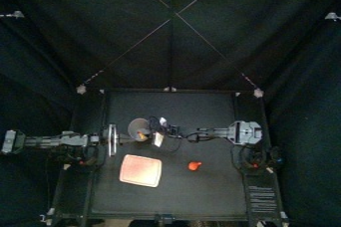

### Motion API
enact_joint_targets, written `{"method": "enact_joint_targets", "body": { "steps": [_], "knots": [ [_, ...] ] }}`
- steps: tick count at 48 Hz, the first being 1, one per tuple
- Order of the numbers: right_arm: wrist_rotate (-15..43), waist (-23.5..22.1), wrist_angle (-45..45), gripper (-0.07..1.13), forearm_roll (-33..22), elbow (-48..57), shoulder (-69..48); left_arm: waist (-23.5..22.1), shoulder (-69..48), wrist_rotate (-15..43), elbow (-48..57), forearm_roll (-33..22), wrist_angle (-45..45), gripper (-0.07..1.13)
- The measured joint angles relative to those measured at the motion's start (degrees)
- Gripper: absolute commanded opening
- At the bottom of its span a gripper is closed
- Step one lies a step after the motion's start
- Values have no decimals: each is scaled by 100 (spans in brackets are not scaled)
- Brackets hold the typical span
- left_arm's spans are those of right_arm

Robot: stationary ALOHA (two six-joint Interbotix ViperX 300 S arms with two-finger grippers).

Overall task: Pick the shrimp then place it in the grey bowl
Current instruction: Drop shrimp in the grey bowl and return to neutral

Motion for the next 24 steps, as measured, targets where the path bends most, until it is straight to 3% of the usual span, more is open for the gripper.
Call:
{"method": "enact_joint_targets", "body": {
  "steps": [10,24],
  "knots": [
    [9,237,-202,78,18,686,-650,0,0,-9,35,0,0,5],
    [-18,589,-1169,78,193,1960,-1468,0,0,0,35,0,-35,5]
  ]
}}
